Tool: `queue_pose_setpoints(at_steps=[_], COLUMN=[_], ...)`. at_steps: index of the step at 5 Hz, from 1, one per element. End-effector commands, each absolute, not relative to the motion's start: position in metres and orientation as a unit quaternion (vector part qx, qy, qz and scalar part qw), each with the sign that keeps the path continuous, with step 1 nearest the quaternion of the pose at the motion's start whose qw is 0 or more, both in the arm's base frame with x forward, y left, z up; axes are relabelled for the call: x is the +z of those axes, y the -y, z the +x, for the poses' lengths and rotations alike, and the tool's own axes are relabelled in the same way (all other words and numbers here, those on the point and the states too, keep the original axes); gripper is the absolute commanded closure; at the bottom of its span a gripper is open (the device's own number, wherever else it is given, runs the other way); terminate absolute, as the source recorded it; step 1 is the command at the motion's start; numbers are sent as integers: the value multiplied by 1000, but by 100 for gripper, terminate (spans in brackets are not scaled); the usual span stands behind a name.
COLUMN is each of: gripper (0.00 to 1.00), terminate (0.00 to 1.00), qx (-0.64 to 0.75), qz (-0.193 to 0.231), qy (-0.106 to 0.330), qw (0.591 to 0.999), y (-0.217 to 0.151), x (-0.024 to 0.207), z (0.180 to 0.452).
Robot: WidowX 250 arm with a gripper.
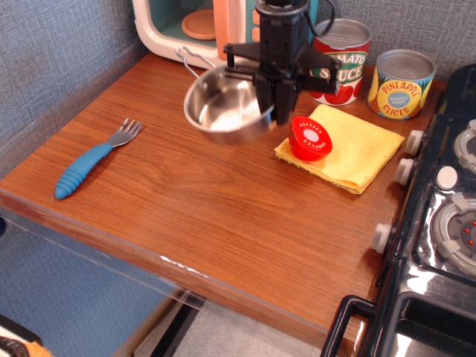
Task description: Put the silver pot in front of the oven.
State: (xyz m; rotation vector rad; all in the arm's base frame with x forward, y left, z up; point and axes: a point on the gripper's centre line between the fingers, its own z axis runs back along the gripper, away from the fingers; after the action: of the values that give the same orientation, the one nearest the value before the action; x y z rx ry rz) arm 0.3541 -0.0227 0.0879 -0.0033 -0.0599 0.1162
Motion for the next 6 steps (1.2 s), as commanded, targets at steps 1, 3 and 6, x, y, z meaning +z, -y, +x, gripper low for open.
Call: queue_pose_setpoints(at_steps=[1, 3, 6], gripper=[100, 100, 0], terminate=[0, 0, 0], qx=[151, 172, 173], qz=[42, 78, 80], qy=[32, -5, -17], qw=[987, 982, 982], y=[-31, -41, -52], x=[81, 55, 51], z=[405, 414, 411])
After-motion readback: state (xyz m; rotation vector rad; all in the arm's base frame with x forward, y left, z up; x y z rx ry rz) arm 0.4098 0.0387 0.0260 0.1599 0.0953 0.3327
